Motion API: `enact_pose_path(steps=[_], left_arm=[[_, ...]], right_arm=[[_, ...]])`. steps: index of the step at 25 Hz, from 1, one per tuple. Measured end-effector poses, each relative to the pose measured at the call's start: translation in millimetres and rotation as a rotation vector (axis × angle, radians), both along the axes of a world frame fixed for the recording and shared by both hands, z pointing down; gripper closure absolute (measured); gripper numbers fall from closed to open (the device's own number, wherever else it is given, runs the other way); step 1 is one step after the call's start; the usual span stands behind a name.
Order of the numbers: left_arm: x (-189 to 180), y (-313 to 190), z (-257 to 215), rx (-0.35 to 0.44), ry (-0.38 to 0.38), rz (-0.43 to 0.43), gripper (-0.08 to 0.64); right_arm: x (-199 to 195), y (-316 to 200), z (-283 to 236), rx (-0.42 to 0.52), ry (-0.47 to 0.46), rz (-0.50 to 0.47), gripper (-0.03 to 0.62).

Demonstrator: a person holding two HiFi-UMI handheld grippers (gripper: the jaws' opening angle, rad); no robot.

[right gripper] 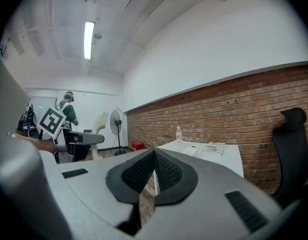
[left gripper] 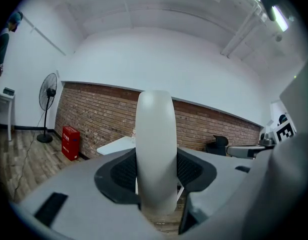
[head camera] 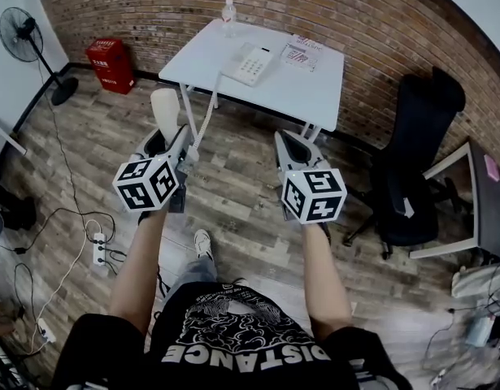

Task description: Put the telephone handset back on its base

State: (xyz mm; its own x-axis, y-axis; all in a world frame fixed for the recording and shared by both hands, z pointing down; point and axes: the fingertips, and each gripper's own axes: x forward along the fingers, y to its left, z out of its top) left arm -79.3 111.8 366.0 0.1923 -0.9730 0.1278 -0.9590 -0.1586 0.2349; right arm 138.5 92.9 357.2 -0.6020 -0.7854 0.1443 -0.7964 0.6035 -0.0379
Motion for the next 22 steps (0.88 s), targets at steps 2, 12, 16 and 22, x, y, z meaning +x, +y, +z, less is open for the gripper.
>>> enact_pose_path(steps=[2, 12, 16, 22], left_arm=[[-6.1, -15.6, 3.8, -0.003, 0.004, 0.008, 0.345], [-60.6, -123.9, 19.1, -0.042, 0.022, 0.065, 0.345], [-78.1, -165.0, 20.8, -0.055, 0.027, 0.095, 0.345], [-98.7, -210.0, 26.5, -0.069, 0.042, 0.137, 0.345]], right_arm=[[-6.9, -14.7, 2.2, -0.005, 0.001, 0.005, 0.592], [-68.0, -116.3, 4.8, -0.026, 0.032, 0.042, 0.592], [-83.8, -151.3, 4.4, -0.037, 0.042, 0.076, 0.592], [-104.9, -189.2, 2.3, -0.043, 0.049, 0.117, 0.592]])
